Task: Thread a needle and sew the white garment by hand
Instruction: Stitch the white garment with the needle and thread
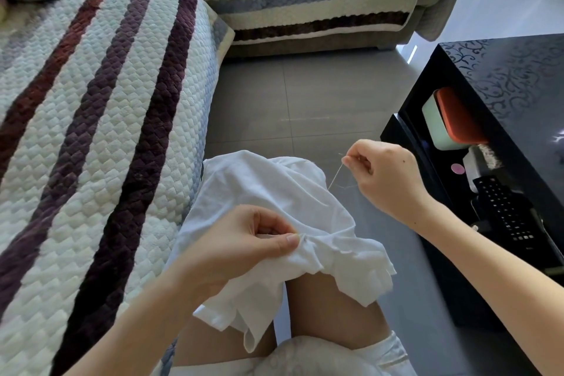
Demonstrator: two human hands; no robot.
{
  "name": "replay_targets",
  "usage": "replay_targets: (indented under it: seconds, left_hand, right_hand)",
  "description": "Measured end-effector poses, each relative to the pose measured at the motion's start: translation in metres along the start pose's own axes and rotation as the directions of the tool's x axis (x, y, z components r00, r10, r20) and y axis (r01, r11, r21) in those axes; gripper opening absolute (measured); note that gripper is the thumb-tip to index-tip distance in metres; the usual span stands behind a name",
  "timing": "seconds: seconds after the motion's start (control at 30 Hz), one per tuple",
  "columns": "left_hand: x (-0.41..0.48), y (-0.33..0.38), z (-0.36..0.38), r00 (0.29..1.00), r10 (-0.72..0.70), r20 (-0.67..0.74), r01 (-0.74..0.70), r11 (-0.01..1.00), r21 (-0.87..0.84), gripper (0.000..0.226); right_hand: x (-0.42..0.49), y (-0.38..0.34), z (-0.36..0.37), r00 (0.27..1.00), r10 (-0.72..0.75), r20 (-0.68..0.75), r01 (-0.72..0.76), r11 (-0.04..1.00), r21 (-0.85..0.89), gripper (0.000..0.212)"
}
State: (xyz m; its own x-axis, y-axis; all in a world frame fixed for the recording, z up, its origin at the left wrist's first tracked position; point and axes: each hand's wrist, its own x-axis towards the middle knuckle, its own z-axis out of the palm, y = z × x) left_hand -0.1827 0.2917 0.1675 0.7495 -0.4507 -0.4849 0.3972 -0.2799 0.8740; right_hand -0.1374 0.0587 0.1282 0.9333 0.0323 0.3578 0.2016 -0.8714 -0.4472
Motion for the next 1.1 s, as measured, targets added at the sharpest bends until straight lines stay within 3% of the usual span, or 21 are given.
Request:
replay_targets:
  seconds: [0.1, 0.17, 0.27, 0.37, 0.53, 0.73, 0.9, 1.1]
  left_hand:
    - [0.0, -0.001, 0.002, 1.0, 0.005, -0.016, -0.005, 1.0, -0.012, 0.009]
    - [-0.001, -0.002, 0.001, 0.999, 0.015, -0.048, -0.017, 0.999, -0.041, 0.008]
    - [-0.002, -0.001, 0.001, 0.997, 0.041, -0.063, -0.047, 0.995, -0.084, 0.014]
    - [-0.004, 0.0, 0.002, 0.996, 0.062, -0.059, -0.068, 0.993, -0.092, 0.014]
    - [-0.006, -0.005, 0.0, 0.99, 0.034, -0.138, -0.035, 0.999, -0.008, 0.01]
    - [-0.004, -0.009, 0.003, 0.987, -0.018, -0.16, 0.009, 0.998, -0.058, 0.01]
    - [-0.003, -0.009, 0.005, 0.984, -0.011, -0.18, 0.001, 0.998, -0.056, 0.011]
    - [-0.003, -0.008, 0.005, 0.981, -0.002, -0.195, -0.007, 0.999, -0.046, 0.011]
  right_hand:
    - [-0.004, -0.008, -0.006, 0.997, 0.038, 0.068, -0.045, 0.994, 0.101, 0.012]
    - [-0.009, -0.017, -0.014, 0.99, 0.045, 0.135, -0.079, 0.963, 0.259, 0.03]
    - [-0.021, -0.032, -0.024, 0.929, -0.048, 0.367, -0.158, 0.846, 0.51, 0.033]
    - [-0.036, -0.04, -0.021, 0.831, -0.143, 0.537, -0.182, 0.843, 0.506, 0.021]
    - [-0.045, -0.041, -0.022, 0.802, -0.089, 0.591, -0.267, 0.831, 0.488, 0.019]
    - [-0.057, -0.047, -0.022, 0.878, -0.061, 0.475, -0.179, 0.878, 0.444, 0.004]
    - [-0.068, -0.062, -0.023, 0.936, -0.145, 0.321, 0.032, 0.942, 0.334, 0.008]
    - [-0.068, -0.065, -0.019, 0.955, -0.13, 0.266, 0.035, 0.942, 0.334, 0.018]
